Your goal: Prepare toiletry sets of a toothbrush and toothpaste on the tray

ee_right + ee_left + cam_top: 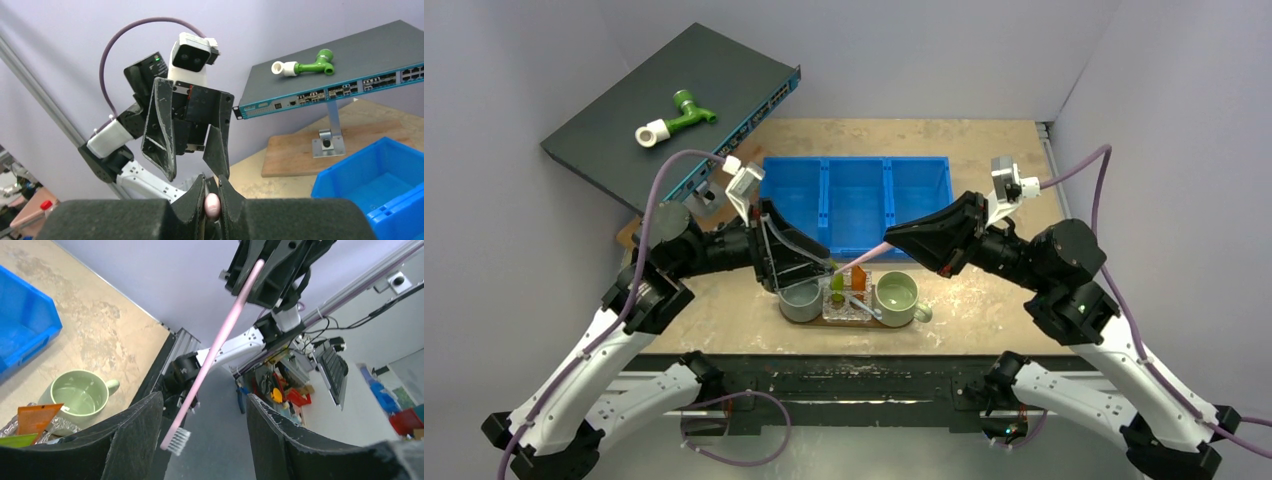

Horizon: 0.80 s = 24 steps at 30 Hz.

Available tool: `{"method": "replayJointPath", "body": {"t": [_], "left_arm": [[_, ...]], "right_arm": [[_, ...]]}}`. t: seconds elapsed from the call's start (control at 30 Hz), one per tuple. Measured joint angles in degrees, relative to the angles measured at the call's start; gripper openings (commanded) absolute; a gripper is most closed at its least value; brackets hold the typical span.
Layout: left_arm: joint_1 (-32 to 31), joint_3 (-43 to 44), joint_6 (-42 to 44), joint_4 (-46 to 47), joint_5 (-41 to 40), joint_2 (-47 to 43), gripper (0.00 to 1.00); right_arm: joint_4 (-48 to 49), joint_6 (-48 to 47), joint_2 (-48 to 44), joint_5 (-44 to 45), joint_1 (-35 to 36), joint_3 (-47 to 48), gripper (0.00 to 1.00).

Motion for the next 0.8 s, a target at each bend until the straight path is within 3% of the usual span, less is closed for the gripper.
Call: {"method": "replayJointPath", "body": {"t": [0.23, 0.57, 0.8], "left_arm": [[0.02, -2.21, -7.13, 6.80, -5.49, -1.03, 0.55], [0.02, -2.62, -13.99, 7.91, -13.57, -1.90, 0.54], [0.02, -5.18, -20.63, 11.08, -15.06, -2.27, 0.53]], "right_arm": [[10.88, 5.62, -3.02, 4.46, 0.00, -8.59, 0.00], [18.40, 8.57, -4.85, 9.14, 0.00, -9.20, 0.00], [22.77, 10.58, -6.10, 13.88, 0.00, -10.10, 0.00]]}}
